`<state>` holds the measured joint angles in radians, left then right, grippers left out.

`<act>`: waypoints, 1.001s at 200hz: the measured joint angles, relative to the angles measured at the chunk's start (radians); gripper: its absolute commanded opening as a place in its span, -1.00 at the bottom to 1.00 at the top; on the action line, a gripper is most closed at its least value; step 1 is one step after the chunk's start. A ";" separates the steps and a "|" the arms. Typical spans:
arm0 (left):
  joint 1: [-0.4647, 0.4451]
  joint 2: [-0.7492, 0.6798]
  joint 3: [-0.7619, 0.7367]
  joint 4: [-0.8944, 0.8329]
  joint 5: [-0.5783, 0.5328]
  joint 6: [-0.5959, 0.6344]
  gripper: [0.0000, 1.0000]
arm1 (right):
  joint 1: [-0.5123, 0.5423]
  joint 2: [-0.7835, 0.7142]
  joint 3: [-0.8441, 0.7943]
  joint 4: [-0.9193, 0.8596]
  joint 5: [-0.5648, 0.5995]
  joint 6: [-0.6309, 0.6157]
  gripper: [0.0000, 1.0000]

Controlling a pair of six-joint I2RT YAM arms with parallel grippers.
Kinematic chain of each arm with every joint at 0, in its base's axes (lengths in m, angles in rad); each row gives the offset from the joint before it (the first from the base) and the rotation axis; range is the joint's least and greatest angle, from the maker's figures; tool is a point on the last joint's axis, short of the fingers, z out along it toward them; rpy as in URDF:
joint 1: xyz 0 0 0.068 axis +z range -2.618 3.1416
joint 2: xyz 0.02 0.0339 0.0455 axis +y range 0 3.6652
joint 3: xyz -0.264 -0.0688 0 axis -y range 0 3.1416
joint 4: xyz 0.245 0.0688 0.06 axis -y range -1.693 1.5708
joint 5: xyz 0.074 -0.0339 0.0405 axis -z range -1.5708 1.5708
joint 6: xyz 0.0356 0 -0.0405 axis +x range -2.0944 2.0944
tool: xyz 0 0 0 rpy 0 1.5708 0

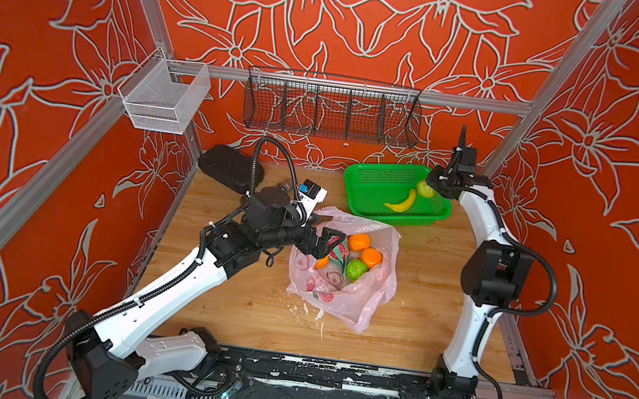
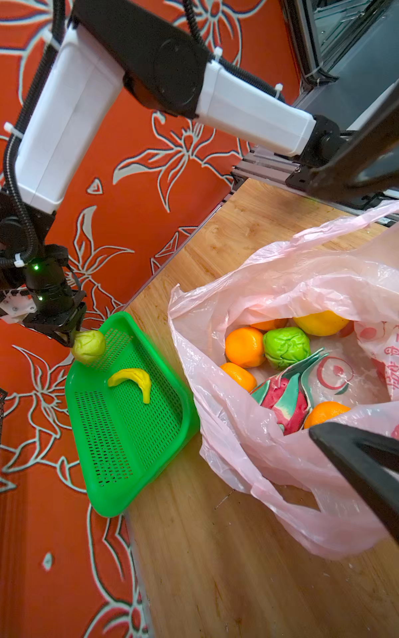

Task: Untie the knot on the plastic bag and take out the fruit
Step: 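Lift the pear out and lower it into the green basket with the right gripper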

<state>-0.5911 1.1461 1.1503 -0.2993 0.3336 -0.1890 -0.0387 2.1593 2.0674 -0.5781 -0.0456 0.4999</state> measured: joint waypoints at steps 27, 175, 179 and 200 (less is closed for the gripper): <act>0.000 0.011 0.000 -0.008 -0.018 0.007 0.98 | -0.008 0.111 0.089 -0.064 0.000 -0.020 -0.60; 0.000 0.016 0.000 -0.032 -0.044 0.006 0.98 | -0.076 0.053 -0.187 -0.071 0.019 -0.051 -0.54; 0.000 0.015 0.000 -0.033 -0.044 0.006 0.98 | -0.079 0.050 -0.193 -0.071 0.019 -0.051 -0.51; -0.001 0.010 -0.001 -0.034 -0.042 0.006 0.98 | -0.086 0.043 -0.205 -0.067 0.008 -0.051 -0.29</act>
<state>-0.5919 1.1564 1.1492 -0.3328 0.2913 -0.1829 -0.1246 2.2024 1.8626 -0.6453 -0.0380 0.4492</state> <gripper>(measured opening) 0.991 0.307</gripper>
